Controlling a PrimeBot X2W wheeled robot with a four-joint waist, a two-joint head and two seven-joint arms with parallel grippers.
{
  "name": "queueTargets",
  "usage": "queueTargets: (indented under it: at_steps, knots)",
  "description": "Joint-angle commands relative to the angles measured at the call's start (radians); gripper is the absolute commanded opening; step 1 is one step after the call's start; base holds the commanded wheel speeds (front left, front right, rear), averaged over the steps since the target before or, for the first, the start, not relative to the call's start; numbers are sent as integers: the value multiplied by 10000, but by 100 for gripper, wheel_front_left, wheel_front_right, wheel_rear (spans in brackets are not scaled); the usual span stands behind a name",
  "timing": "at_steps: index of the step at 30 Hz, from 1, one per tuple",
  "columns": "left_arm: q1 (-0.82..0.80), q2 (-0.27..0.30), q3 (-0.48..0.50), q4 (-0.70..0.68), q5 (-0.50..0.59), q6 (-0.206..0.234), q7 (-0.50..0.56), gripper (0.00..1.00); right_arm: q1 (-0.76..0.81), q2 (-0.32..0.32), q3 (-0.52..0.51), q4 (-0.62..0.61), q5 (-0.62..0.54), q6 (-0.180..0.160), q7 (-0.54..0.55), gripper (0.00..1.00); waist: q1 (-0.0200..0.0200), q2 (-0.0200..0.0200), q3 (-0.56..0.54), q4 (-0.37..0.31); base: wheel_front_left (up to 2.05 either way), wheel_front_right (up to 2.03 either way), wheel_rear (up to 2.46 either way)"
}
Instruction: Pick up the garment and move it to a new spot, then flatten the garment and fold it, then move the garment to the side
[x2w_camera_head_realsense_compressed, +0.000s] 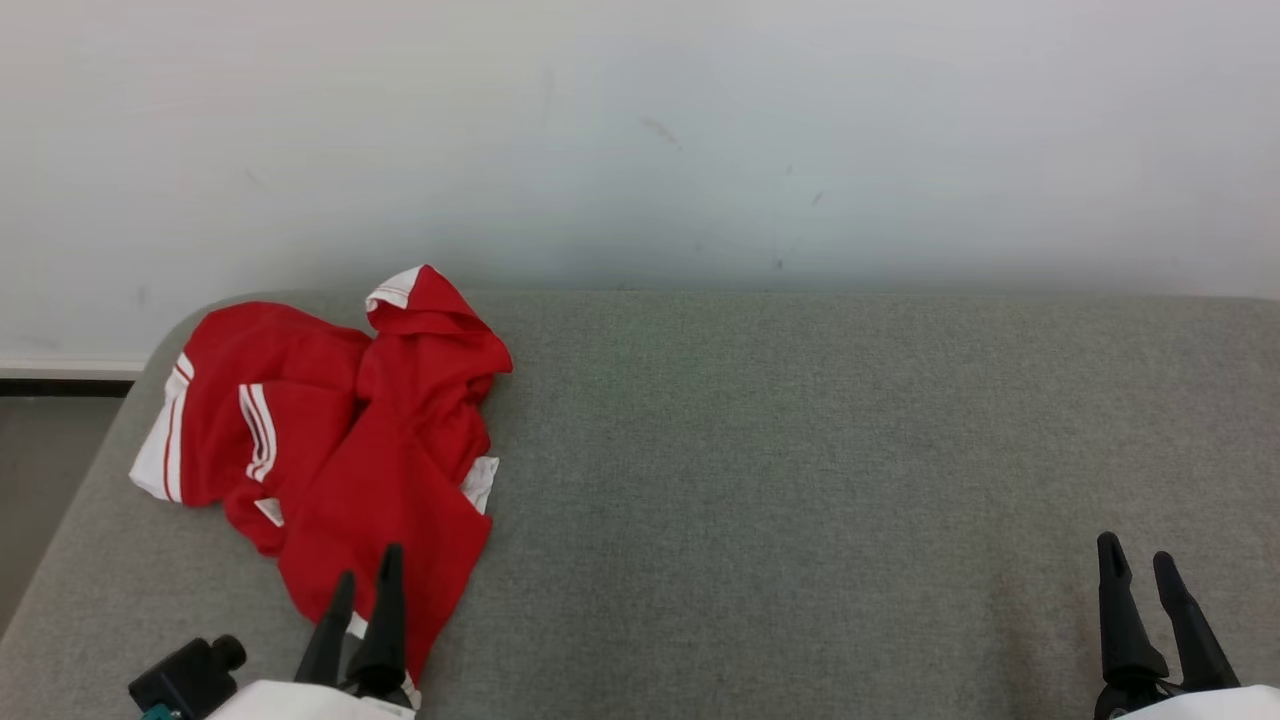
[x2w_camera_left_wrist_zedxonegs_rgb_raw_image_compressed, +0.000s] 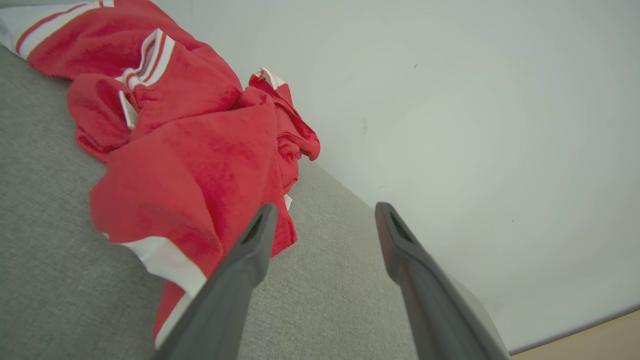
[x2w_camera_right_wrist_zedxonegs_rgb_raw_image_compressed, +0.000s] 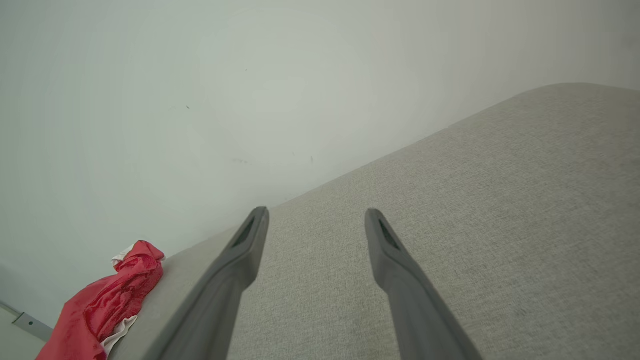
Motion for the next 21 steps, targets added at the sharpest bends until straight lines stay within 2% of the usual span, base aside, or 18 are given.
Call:
queueTargets:
  at_steps: [1,21]
  knots:
    - [-59,136,-18,-57,475,68,-117,100,-42,-143,19,-67,-375,6,-115,100,0,0,-8,-3,0,0,0]
    - [103,638,-431,206,3285,648,-678,100,50,-159,185,427,-2686,7,-675,100,0,0,-49,-37,0,0,0]
